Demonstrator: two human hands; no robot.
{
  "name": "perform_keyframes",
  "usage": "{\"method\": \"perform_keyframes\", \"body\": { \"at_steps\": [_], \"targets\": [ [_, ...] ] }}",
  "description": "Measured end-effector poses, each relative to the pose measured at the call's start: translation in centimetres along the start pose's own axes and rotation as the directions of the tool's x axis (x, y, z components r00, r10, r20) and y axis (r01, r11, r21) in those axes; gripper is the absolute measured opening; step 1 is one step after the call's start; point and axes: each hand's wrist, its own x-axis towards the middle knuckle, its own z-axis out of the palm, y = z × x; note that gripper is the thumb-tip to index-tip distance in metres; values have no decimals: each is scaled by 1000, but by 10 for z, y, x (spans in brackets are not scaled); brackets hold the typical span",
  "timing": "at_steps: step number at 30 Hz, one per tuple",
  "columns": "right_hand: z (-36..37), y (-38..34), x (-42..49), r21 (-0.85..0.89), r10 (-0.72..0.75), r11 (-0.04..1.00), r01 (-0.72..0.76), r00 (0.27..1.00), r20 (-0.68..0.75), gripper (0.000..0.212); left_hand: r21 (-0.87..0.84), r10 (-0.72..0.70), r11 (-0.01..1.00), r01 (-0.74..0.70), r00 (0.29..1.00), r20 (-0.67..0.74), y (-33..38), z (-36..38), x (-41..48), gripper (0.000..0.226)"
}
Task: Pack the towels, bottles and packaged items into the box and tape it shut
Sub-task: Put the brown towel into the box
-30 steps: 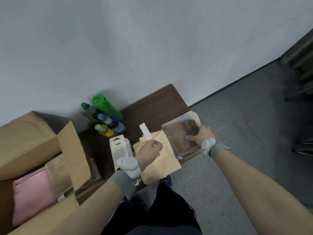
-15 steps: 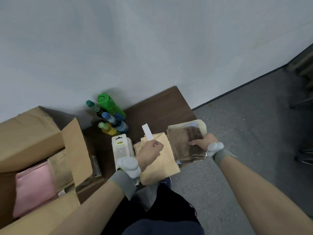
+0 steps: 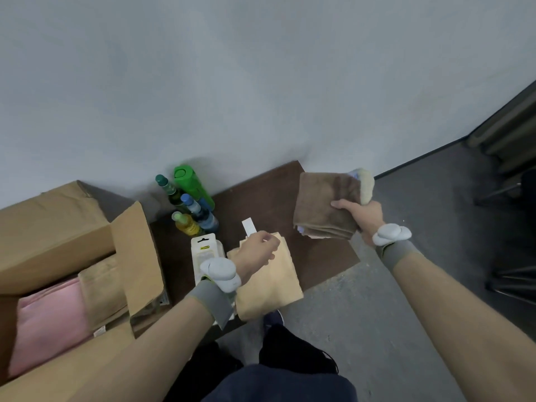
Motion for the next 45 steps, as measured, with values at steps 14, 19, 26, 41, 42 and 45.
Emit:
{"method": "perform_keyframes", "body": {
  "at_steps": [14, 19, 26, 41, 42, 45],
  "targets": [
    [101, -72, -98, 102, -139, 990, 97, 787, 601, 78, -588, 163, 769, -250, 967, -198, 21, -105, -45, 120],
    [177, -89, -161, 62, -134, 990, 130, 667, 733, 67, -710, 163, 651, -270, 962, -217, -22, -164, -75, 111],
    [277, -79, -247, -7, -71, 991, 137, 554, 829, 57, -832, 132, 497, -246, 969, -208, -98, -245, -130, 99],
    [449, 10, -371, -368, 156, 894, 257, 590, 792, 71, -637, -25, 641, -429, 817, -576, -290, -374, -185, 100],
    [459, 20, -374, -432, 185, 857, 280, 616, 766, 78, -630, -52, 664, -403, 816, -576, -303, -377, -183, 99],
    [469, 42, -373, -500, 228, 813, 298, 628, 744, 85, -593, -111, 744, -308, 818, -564, -324, -376, -175, 88]
  ]
}}
